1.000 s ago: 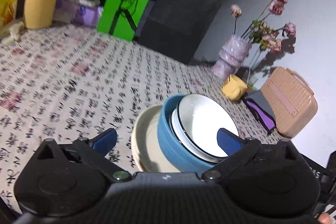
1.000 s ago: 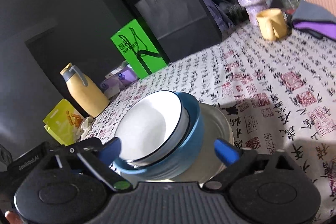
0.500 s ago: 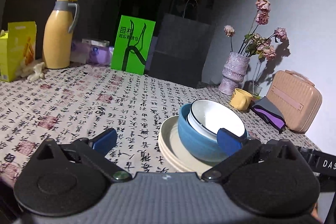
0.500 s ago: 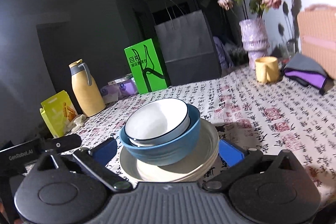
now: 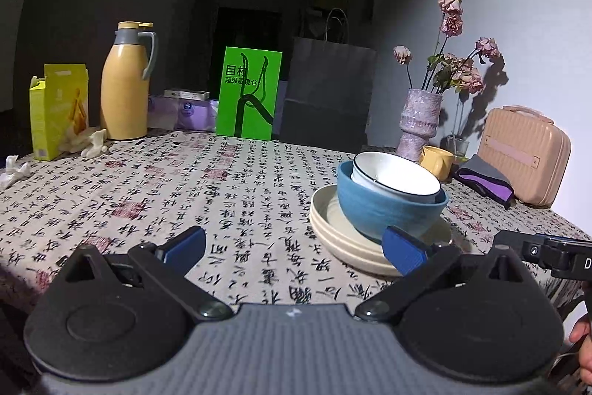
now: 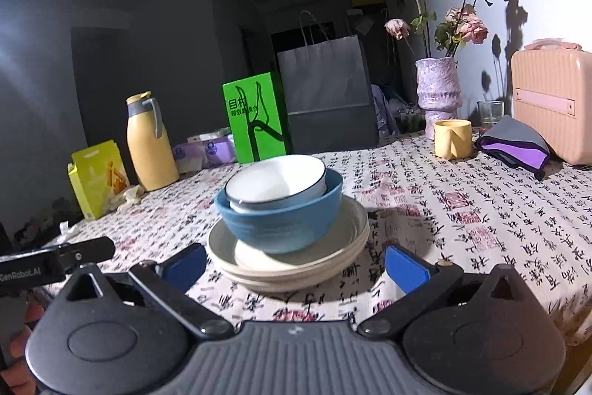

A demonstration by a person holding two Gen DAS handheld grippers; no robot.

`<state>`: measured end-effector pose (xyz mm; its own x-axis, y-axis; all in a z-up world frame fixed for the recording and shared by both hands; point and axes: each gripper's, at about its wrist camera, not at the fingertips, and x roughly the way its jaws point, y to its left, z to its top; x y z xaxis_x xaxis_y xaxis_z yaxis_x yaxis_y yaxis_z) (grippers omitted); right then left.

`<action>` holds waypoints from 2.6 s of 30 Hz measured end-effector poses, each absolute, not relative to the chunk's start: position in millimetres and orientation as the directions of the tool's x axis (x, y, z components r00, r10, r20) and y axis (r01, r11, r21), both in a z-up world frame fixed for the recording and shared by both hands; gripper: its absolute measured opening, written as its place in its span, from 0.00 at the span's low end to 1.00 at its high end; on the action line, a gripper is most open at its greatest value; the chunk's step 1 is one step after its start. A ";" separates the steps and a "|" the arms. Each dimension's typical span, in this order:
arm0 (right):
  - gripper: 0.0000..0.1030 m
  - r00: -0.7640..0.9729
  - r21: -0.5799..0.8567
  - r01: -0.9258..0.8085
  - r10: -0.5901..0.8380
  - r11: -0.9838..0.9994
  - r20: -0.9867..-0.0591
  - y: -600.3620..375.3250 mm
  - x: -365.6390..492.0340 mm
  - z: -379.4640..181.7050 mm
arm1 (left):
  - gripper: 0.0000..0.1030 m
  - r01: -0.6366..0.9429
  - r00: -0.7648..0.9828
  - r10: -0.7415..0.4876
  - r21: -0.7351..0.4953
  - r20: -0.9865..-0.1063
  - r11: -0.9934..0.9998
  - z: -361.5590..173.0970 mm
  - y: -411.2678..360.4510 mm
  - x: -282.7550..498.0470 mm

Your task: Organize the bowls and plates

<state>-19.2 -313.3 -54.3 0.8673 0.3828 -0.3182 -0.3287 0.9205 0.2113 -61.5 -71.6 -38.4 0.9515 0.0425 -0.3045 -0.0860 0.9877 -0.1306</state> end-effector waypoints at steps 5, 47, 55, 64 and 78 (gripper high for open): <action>1.00 0.863 0.203 -0.339 0.390 0.918 -0.321 -310.4 -28.4 -60.3 | 1.00 -0.100 0.955 0.058 -0.132 -0.292 0.986 -42.5 -67.2 -73.9; 1.00 0.866 0.189 -0.341 0.386 0.921 -0.319 -308.7 -33.7 -64.1 | 1.00 -0.093 0.964 0.058 -0.125 -0.258 0.988 -44.8 -65.7 -90.9; 1.00 0.866 0.187 -0.345 0.389 0.920 -0.315 -307.8 -34.5 -62.0 | 1.00 -0.086 0.965 0.053 -0.119 -0.255 0.989 -43.8 -66.8 -91.8; 1.00 0.866 0.186 -0.348 0.391 0.919 -0.311 -307.2 -36.2 -59.8 | 1.00 -0.080 0.966 0.049 -0.113 -0.253 0.990 -42.7 -67.7 -93.3; 1.00 0.864 0.184 -0.352 0.394 0.918 -0.313 -306.3 -37.4 -60.5 | 1.00 -0.070 0.966 0.037 -0.121 -0.258 0.990 -43.5 -65.7 -93.9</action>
<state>-37.4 -306.3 -60.5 0.8638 0.3944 -0.3135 -0.3521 0.9177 0.1843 -93.9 -65.7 -43.5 0.9655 0.0367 -0.2577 -0.0698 0.9902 -0.1206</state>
